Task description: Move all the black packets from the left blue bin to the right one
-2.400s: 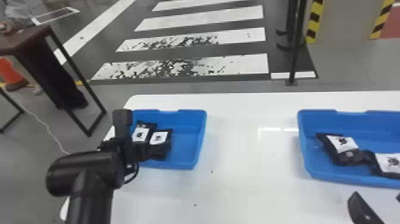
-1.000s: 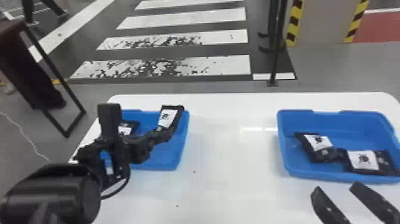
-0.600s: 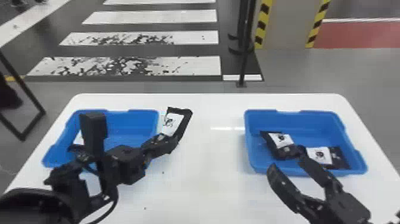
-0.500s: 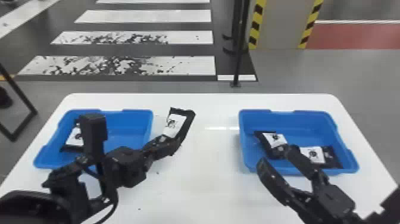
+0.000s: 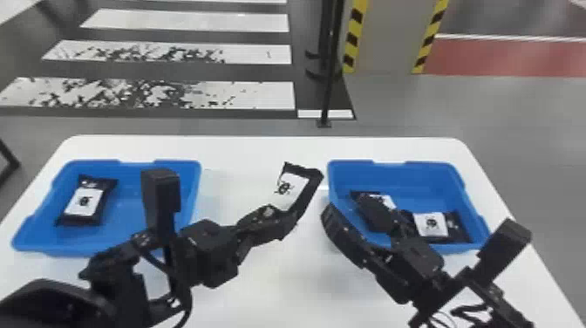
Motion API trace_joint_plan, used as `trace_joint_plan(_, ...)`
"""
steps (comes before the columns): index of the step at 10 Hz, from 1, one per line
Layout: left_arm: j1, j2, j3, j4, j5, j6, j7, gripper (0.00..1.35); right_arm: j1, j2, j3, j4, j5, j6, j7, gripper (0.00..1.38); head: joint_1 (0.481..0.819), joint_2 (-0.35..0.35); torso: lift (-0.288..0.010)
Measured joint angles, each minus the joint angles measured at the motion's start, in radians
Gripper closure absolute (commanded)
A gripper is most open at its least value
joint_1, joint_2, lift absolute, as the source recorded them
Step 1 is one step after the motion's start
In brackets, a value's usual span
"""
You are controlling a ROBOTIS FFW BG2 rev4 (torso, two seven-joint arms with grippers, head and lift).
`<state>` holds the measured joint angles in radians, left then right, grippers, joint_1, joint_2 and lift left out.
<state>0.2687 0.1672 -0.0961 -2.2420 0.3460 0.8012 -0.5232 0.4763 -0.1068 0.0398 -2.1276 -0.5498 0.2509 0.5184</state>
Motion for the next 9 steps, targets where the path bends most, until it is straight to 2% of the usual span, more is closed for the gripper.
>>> trace_joint_plan(3,-0.011,0.005,-0.049,0.0,0.035,0.001,-0.002,1.15,-0.047,-0.01,0.017,0.031,-0.024,0.011,-0.002,0.15,0.695,-0.086,-0.14)
trace_joint_plan(4,-0.017,0.006,-0.068,0.0,0.045,0.003,-0.001,1.15,-0.061,-0.011,0.024,0.042,-0.032,0.012,-0.005,0.23,0.695,-0.097,-0.14)
trace_joint_plan(5,-0.022,0.006,-0.08,0.0,0.051,0.009,-0.001,1.15,-0.071,-0.012,0.033,0.049,-0.041,0.014,-0.007,0.64,0.695,-0.101,-0.14)
trace_joint_plan(6,-0.023,0.006,-0.083,0.0,0.054,0.016,-0.001,1.15,-0.079,-0.013,0.042,0.057,-0.054,0.018,-0.009,1.0,0.695,-0.101,-0.14)
trace_joint_plan(7,-0.023,0.006,-0.083,0.0,0.055,0.02,-0.001,1.15,-0.083,-0.013,0.045,0.062,-0.062,0.019,-0.013,1.24,0.695,-0.099,-0.14)
trace_joint_plan(9,-0.023,0.006,-0.083,0.0,0.055,0.023,-0.001,1.15,-0.084,-0.012,0.046,0.062,-0.066,0.012,-0.02,1.28,0.695,-0.1,-0.14)
